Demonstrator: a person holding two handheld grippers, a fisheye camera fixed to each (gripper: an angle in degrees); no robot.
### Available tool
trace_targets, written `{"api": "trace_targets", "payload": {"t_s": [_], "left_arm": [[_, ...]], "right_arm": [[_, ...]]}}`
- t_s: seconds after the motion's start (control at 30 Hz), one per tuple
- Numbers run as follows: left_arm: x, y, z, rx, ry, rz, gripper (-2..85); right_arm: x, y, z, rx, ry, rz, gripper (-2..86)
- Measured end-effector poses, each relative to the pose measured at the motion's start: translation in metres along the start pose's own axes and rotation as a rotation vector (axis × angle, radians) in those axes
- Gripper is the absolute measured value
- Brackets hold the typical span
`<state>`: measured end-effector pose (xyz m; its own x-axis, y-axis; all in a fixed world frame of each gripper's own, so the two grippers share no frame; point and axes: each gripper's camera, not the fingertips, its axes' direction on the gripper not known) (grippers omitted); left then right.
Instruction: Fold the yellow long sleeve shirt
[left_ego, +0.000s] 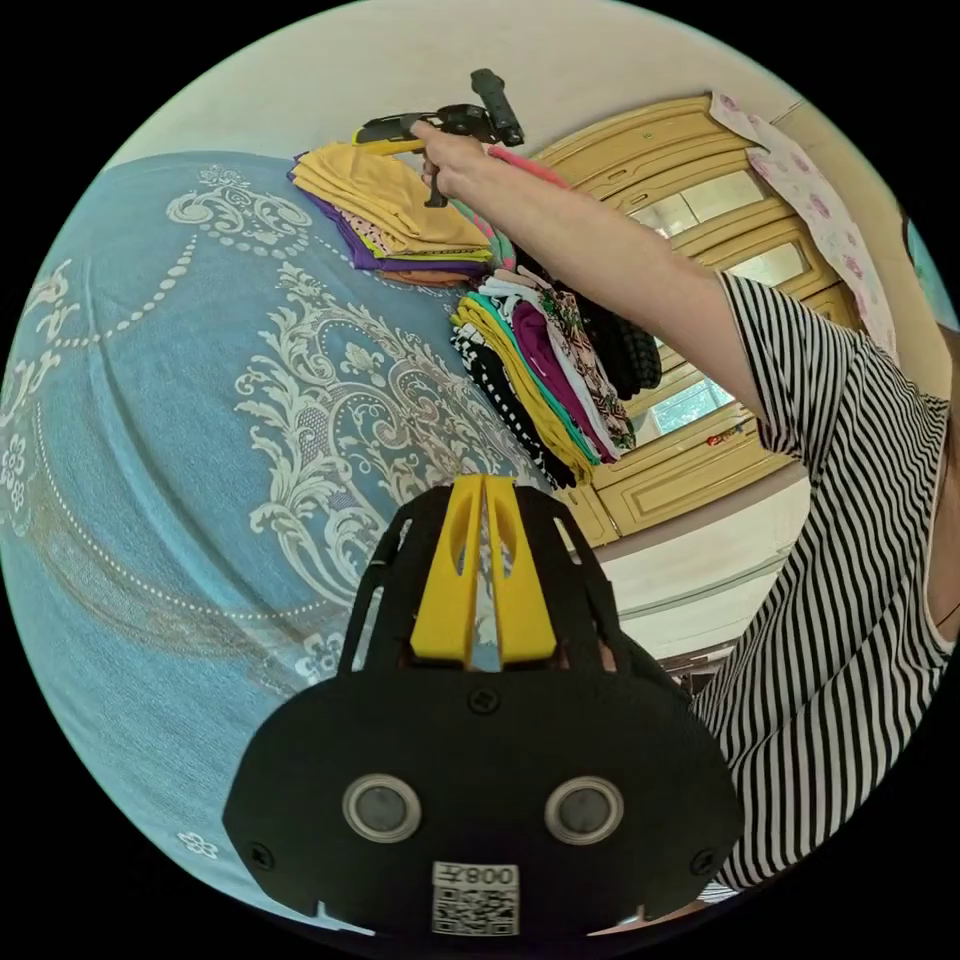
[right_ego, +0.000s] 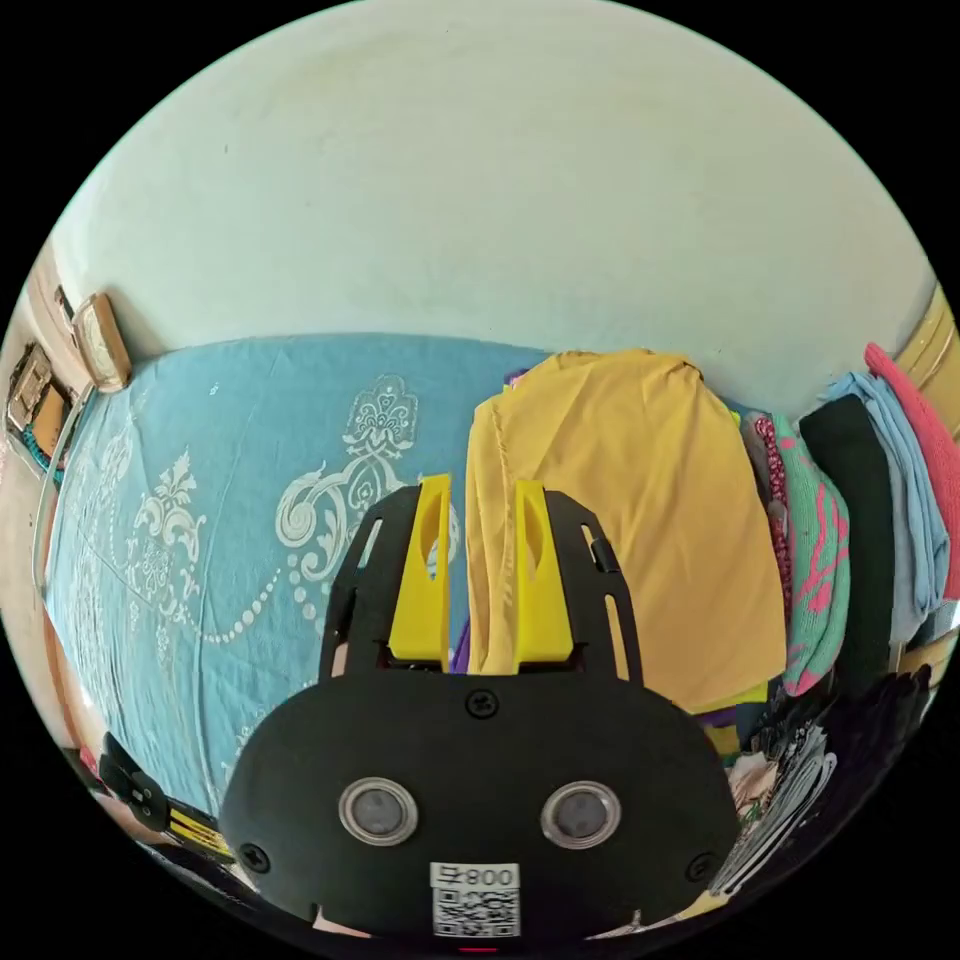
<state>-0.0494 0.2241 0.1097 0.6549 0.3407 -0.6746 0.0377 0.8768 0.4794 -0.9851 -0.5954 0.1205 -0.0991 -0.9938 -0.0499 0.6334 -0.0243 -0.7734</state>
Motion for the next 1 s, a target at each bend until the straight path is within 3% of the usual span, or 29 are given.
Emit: {"api": "trace_targets", "payload": {"t_s": [0.33, 0.53, 0.73, 1.0], "left_arm": [[-0.043, 0.032, 0.012, 0.017, 0.083, 0.014, 0.2], [-0.061, 0.050, 0.016, 0.021, 0.080, 0.026, 0.2], [-0.066, 0.075, 0.010, 0.036, 0.092, 0.019, 0.2], [-0.054, 0.110, -0.033, 0.092, 0.013, 0.040, 1.0]], "right_arm": [[-0.030, -0.102, 0.075, -0.112, 0.164, -0.027, 10.5], [-0.021, -0.113, 0.081, -0.096, 0.270, 0.008, 1.6], [0.019, -0.092, 0.000, 0.054, 0.043, 0.077, 0.5], [0.054, 0.008, -0.201, 0.289, -0.279, -0.018, 0.3]]}}
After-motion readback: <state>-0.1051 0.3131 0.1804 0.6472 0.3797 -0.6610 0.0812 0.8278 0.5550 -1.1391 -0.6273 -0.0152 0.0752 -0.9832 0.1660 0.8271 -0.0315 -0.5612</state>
